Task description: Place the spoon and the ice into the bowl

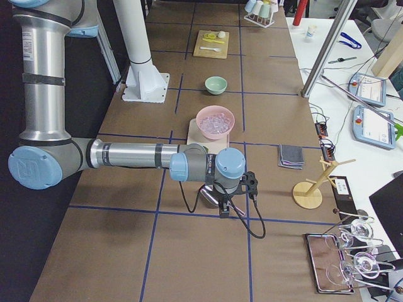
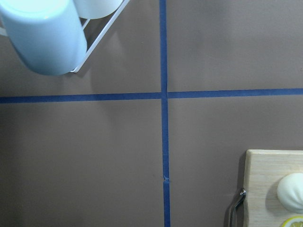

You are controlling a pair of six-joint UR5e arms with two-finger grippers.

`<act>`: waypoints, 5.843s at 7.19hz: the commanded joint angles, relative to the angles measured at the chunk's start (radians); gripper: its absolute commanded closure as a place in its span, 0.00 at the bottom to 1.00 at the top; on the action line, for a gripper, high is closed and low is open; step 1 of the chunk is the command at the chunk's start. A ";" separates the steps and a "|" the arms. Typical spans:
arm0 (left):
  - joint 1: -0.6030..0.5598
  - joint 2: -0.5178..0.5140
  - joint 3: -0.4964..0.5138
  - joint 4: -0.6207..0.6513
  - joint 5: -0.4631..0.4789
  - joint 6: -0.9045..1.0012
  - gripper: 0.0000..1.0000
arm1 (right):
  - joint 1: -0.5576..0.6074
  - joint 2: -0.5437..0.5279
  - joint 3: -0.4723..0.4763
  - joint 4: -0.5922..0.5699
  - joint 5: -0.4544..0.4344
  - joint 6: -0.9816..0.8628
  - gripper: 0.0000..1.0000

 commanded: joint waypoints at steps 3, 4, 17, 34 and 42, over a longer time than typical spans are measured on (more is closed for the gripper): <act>0.007 0.036 0.004 -0.067 -0.011 -0.004 0.00 | 0.000 -0.006 -0.007 0.005 0.002 0.001 0.00; 0.019 0.055 -0.002 -0.162 -0.014 -0.018 0.00 | -0.002 -0.006 -0.012 0.007 0.001 0.000 0.00; 0.805 0.030 -0.258 -0.489 0.228 -0.873 0.18 | -0.118 -0.006 -0.007 0.010 0.068 0.000 0.00; 0.947 -0.752 0.097 -0.229 0.136 -1.031 0.97 | -0.126 0.004 -0.024 0.011 0.088 -0.003 0.00; 0.879 -0.680 0.015 -0.272 0.132 -1.032 0.28 | -0.173 0.036 -0.015 0.075 0.086 0.050 0.00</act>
